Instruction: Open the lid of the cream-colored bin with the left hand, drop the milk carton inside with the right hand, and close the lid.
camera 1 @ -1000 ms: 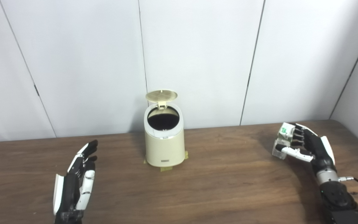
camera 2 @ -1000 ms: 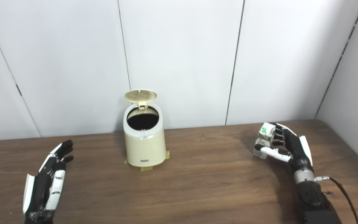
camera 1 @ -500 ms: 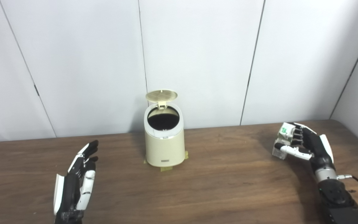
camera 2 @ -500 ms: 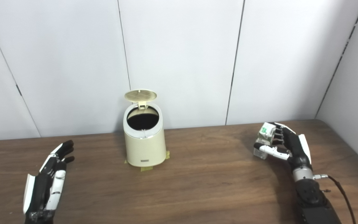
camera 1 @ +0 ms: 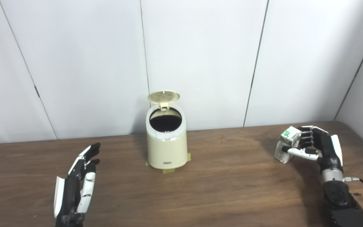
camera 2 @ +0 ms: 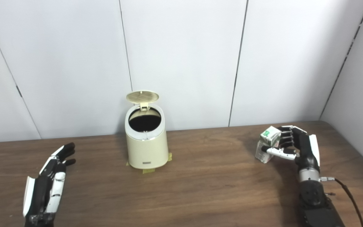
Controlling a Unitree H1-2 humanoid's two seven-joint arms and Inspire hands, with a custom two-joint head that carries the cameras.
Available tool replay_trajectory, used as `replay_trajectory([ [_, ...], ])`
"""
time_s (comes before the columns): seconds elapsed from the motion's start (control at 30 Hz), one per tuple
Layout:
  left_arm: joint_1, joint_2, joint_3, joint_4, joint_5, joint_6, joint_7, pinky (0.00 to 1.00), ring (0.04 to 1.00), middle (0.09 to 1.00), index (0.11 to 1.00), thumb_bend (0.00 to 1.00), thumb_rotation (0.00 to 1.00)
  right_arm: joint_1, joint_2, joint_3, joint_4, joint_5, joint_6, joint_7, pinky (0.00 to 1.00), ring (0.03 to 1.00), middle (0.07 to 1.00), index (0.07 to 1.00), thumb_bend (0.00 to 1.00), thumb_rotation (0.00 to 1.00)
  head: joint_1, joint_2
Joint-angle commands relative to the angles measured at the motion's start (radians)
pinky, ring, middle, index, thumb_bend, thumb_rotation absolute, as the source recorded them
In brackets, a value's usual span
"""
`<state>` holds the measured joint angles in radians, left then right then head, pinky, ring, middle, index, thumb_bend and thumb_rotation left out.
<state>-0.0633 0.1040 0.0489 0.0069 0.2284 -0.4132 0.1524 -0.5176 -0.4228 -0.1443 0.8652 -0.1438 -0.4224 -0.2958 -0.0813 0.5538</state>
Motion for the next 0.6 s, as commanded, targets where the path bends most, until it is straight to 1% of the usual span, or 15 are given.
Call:
replay_trajectory([
  [0.0,0.039,0.010,0.000,0.019,0.030,-0.042,0.011,0.74,0.828,0.840,0.820,0.31,0.87,-0.059,-0.011,0.006,-0.009,-0.012,-0.041,-0.023,0.36,0.420,0.452,0.500,0.53,0.00,-0.001,0.001],
  [0.07,0.042,0.010,0.000,0.018,0.025,-0.038,0.009,0.74,0.830,0.842,0.820,0.32,0.87,-0.058,-0.010,0.012,-0.013,-0.013,-0.037,-0.025,0.35,0.405,0.436,0.500,0.53,0.00,-0.002,0.003],
  [0.23,0.047,0.011,-0.002,0.017,0.014,-0.033,-0.002,0.77,0.844,0.851,0.828,0.32,0.87,-0.051,-0.008,0.023,-0.033,-0.025,-0.017,-0.040,0.37,0.435,0.454,0.495,0.53,0.00,-0.002,0.005],
  [0.37,0.049,0.013,-0.002,0.019,0.012,-0.028,-0.006,0.77,0.837,0.850,0.829,0.32,0.86,-0.045,-0.005,0.019,-0.040,-0.026,-0.017,-0.048,0.35,0.413,0.439,0.496,0.53,0.00,-0.004,0.006],
  [0.57,0.047,0.015,-0.002,0.029,0.014,-0.032,-0.008,0.78,0.849,0.858,0.838,0.33,0.86,-0.032,0.002,0.013,-0.062,-0.022,-0.008,-0.047,0.38,0.444,0.463,0.491,0.53,0.00,-0.006,0.005],
])
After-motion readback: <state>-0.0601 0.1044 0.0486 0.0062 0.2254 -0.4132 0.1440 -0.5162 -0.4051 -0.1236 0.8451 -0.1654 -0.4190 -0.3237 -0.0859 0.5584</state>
